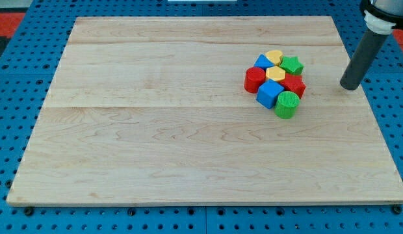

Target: Move your arm to the group of blocks

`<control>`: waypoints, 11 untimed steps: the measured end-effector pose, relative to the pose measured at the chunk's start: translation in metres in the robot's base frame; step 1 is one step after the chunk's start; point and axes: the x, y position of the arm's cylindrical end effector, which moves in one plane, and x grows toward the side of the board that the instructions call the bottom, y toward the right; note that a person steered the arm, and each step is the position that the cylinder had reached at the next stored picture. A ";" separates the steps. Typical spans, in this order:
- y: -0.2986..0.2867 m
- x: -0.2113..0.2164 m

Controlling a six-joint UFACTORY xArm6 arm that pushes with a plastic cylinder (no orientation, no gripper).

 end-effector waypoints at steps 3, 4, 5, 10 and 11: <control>0.000 0.004; -0.003 0.004; -0.003 0.004; 0.008 0.004; 0.008 0.004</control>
